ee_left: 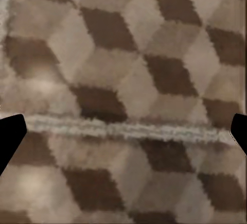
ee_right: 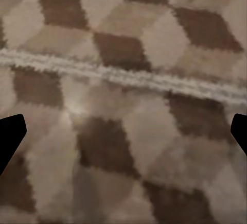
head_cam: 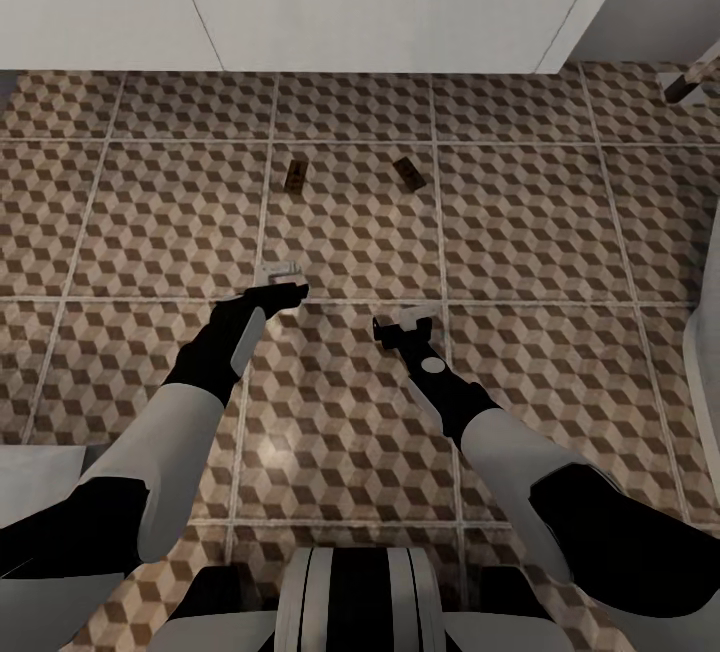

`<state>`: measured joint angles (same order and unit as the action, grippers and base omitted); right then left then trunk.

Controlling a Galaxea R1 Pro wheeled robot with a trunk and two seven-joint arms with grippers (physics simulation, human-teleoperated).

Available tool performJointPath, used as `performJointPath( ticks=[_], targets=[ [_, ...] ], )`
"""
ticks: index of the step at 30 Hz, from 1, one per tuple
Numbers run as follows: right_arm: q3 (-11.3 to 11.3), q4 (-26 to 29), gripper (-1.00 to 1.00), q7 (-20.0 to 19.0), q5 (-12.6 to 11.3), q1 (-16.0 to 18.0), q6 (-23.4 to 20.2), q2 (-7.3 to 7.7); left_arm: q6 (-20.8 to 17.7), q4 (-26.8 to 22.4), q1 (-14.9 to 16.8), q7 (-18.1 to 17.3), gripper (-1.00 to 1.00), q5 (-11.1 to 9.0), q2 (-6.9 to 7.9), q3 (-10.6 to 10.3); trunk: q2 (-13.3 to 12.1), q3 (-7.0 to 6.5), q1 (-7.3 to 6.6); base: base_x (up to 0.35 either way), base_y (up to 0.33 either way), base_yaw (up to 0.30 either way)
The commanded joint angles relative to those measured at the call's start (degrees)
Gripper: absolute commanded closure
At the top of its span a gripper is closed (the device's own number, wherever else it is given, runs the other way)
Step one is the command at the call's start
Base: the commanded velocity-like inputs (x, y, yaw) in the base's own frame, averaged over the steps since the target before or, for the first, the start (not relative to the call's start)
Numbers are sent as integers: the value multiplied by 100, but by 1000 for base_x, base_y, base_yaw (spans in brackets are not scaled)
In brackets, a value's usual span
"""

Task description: Take the four mousetraps from the cabinet in the bathroom and place them on the bathroom floor. Make sure all four end up on the same floor surface, and ensure that at least two of them are either under or directly next to the same bathroom sink.

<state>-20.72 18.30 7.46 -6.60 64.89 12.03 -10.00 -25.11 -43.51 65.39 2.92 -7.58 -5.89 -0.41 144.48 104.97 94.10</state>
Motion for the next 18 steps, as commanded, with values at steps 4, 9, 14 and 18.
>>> performJointPath(
  ticks=[4,9,14,18],
  targets=[
    [-53,-11,-100,36,-60,6,21,0,-42,-117,0,33,-100,-59,0,-20,1,3,-1,-5,0,0],
    [-52,-13,-100,36,-60,6,19,0,-46,-157,0,33,-100,-60,2,-27,1,3,-1,-1,0,0],
    [-48,-52,-100,36,-60,6,23,0,-44,-165,0,33,-100,-60,7,-29,1,3,-1,0,0,0],
    [-46,-167,-100,36,-60,6,35,0,-40,-166,0,33,-100,-60,8,-29,1,3,-1,0,0,0]
  ],
)
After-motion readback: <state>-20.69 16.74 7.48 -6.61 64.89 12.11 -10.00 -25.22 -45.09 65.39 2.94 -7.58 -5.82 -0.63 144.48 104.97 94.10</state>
